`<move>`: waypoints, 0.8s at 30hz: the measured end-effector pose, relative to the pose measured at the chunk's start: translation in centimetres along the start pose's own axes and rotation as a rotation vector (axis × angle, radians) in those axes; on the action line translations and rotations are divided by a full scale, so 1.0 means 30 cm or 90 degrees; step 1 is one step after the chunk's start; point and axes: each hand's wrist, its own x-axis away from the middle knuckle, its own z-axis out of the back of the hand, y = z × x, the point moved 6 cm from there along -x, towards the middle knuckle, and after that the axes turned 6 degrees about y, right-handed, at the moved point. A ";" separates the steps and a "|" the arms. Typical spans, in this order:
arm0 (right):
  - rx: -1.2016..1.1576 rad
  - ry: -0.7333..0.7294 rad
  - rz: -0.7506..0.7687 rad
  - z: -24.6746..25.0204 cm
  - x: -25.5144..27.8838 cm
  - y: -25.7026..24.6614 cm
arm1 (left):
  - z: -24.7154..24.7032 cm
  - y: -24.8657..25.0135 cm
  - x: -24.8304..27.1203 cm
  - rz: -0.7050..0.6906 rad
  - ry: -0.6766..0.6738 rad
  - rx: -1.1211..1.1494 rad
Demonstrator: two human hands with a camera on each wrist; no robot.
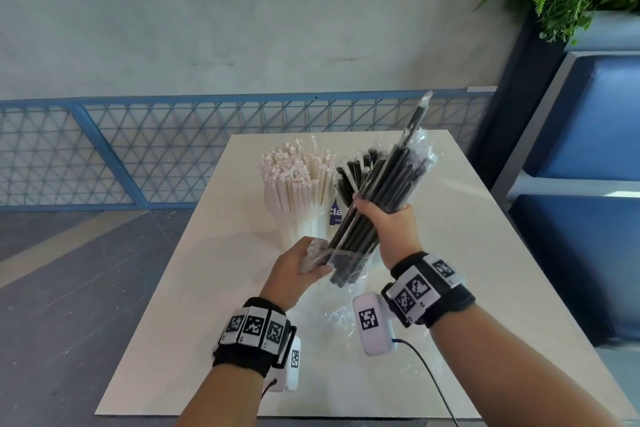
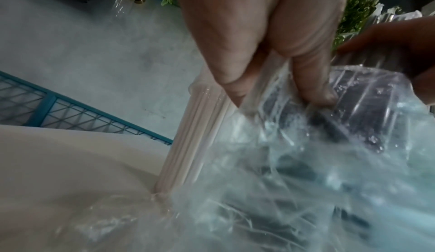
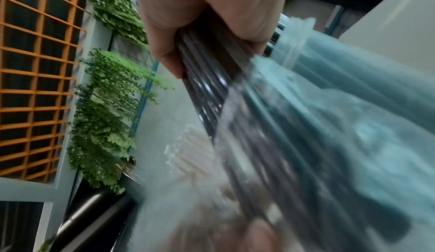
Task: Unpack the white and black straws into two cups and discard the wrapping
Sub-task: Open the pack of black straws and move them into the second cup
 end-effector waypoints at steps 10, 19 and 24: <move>-0.020 0.081 0.170 0.055 -0.085 -0.303 | 0.020 -0.018 -0.017 -0.014 0.045 -0.048; 0.161 0.126 0.301 0.031 -0.132 -0.319 | 0.062 0.026 -0.018 -0.014 0.101 0.048; 0.216 0.107 0.158 0.022 -0.184 -0.131 | 0.079 0.042 -0.021 0.019 0.113 0.150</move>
